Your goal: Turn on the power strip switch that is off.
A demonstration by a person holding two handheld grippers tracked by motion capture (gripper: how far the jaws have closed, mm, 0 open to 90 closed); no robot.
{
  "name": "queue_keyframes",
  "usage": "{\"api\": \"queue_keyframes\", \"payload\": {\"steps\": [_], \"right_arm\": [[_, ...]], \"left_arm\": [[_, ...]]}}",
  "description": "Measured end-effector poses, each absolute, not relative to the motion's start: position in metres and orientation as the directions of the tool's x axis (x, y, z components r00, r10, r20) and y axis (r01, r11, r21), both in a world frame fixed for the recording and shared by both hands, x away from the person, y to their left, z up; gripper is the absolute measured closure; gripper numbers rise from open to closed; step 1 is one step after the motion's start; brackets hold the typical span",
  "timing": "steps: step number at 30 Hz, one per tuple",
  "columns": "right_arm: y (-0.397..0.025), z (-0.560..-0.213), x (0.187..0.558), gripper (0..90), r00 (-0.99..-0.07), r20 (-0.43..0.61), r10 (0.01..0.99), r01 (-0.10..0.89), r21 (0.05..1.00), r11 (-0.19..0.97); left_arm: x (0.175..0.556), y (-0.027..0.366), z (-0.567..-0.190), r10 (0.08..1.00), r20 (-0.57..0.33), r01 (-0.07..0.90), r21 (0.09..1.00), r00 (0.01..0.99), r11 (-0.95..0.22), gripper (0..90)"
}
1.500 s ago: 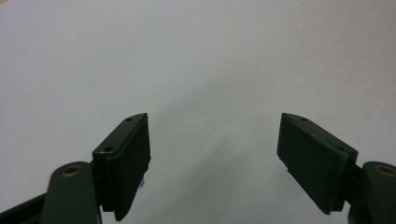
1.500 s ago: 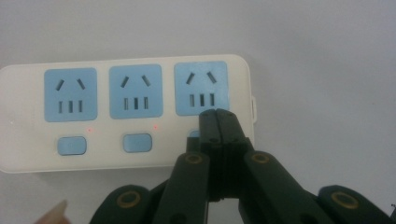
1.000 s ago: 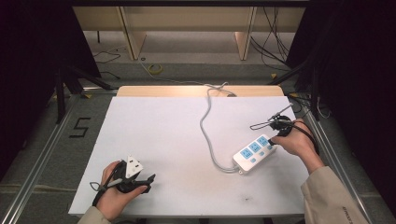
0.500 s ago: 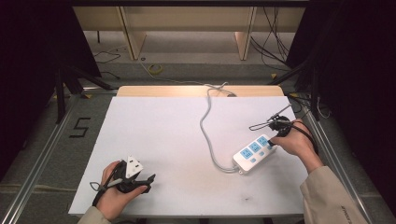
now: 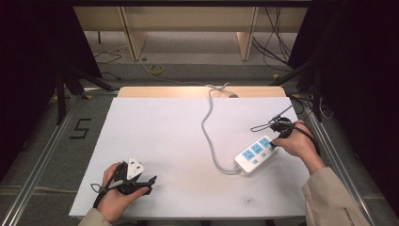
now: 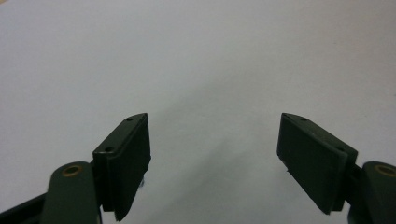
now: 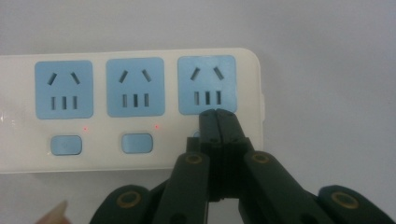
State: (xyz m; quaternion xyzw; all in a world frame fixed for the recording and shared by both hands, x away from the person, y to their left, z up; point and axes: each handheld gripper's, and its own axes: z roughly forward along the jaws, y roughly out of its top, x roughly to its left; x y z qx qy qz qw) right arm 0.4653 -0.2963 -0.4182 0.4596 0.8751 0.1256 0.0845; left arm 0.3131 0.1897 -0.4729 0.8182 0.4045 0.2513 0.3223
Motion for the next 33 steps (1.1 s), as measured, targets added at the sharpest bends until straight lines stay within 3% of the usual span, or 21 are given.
{"api": "queue_keyframes", "payload": {"steps": [33], "right_arm": [[-0.2927, -0.4227, 0.4668, 90.0, -0.569, -0.048, 0.821, 0.784, 0.270, 0.559]], "left_arm": [[0.3130, 0.1897, -0.4726, 0.822, 0.153, 0.498, 0.730, 0.548, -0.467, 25.5]]}}
